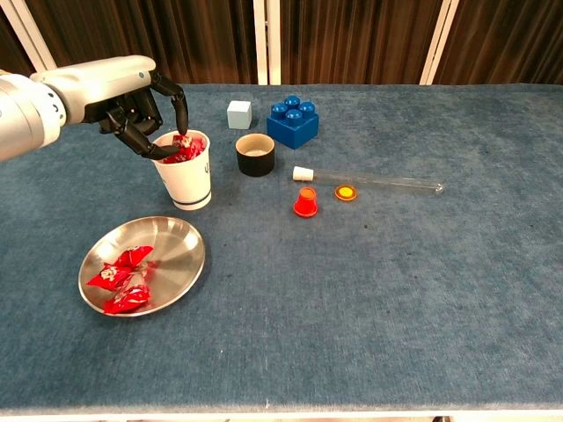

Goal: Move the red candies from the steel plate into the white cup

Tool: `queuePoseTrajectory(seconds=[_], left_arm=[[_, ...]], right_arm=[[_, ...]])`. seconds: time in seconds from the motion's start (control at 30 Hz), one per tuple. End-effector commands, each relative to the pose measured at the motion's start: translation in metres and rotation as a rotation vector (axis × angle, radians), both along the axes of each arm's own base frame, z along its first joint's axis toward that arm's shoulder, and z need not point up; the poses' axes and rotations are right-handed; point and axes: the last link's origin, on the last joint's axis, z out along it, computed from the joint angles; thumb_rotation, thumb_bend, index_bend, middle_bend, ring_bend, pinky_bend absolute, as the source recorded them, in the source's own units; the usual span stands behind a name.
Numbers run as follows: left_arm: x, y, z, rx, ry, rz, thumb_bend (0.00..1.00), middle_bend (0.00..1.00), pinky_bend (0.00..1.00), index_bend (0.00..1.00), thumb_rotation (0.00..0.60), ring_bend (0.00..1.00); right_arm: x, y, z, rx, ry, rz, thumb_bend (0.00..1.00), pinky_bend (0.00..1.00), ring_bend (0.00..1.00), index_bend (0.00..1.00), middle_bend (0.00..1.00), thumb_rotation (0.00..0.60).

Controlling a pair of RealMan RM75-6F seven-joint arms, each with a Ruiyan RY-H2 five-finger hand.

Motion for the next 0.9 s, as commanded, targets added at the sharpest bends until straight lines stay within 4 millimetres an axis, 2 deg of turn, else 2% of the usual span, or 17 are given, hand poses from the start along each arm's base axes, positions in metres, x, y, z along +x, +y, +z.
queuePoseTrajectory(seconds=[0.03,0.17,0.27,0.37,0.47,0.5,0.57,0.6,0.7,0.8,0.9], left_arm=[[0.000,-0.001,0.001,0.003,-0.001,0.002,0.21,0.89,0.82,0.43,0.600,0.87],[-0.003,-0.004,0.011,0.037,-0.012,0.000,0.18,0.88,0.82,0.38,0.600,0.87],[-0.013,-0.007,0.028,0.089,-0.041,0.030,0.17,0.87,0.82,0.34,0.600,0.86],[-0.038,-0.012,0.052,0.154,-0.042,0.087,0.15,0.82,0.82,0.34,0.600,0.81],[-0.068,-0.020,0.074,0.217,-0.006,0.135,0.14,0.73,0.74,0.34,0.600,0.70],[-0.078,-0.023,0.079,0.233,0.012,0.146,0.14,0.68,0.68,0.34,0.600,0.64],[-0.102,-0.029,0.092,0.267,0.057,0.166,0.14,0.52,0.47,0.34,0.600,0.47],[-0.112,-0.032,0.097,0.291,0.076,0.179,0.13,0.43,0.35,0.32,0.600,0.37],[-0.141,-0.046,0.113,0.351,0.121,0.196,0.11,0.25,0.09,0.27,0.600,0.16],[-0.163,-0.069,0.128,0.387,0.118,0.221,0.11,0.15,0.01,0.25,0.600,0.05],[-0.175,-0.094,0.137,0.407,0.110,0.230,0.11,0.13,0.00,0.24,0.600,0.03]], right_arm=[[0.000,0.000,0.000,0.000,0.000,0.001,0.26,0.16,0.00,0.00,0.03,0.600],[0.000,-0.001,0.001,-0.003,0.001,0.001,0.26,0.16,0.00,0.00,0.03,0.600],[-0.001,-0.001,0.002,-0.002,0.005,-0.001,0.26,0.16,0.00,0.00,0.03,0.600],[-0.001,-0.002,0.004,0.005,0.013,-0.001,0.26,0.16,0.00,0.00,0.03,0.600],[-0.002,-0.002,0.004,0.013,0.012,0.002,0.26,0.16,0.00,0.00,0.03,0.600],[-0.002,-0.001,0.004,0.018,0.013,0.003,0.26,0.16,0.00,0.00,0.03,0.600],[-0.002,0.001,0.003,0.031,0.015,0.008,0.26,0.14,0.00,0.00,0.03,0.600],[-0.002,0.002,0.003,0.034,0.014,0.012,0.26,0.10,0.00,0.00,0.03,0.600],[-0.004,0.007,0.003,0.038,0.013,0.021,0.26,0.02,0.00,0.00,0.03,0.600],[-0.006,0.013,0.000,0.036,0.017,0.020,0.26,0.00,0.00,0.00,0.03,0.600],[-0.008,0.020,-0.004,0.038,0.005,0.019,0.26,0.00,0.00,0.00,0.03,0.600]])
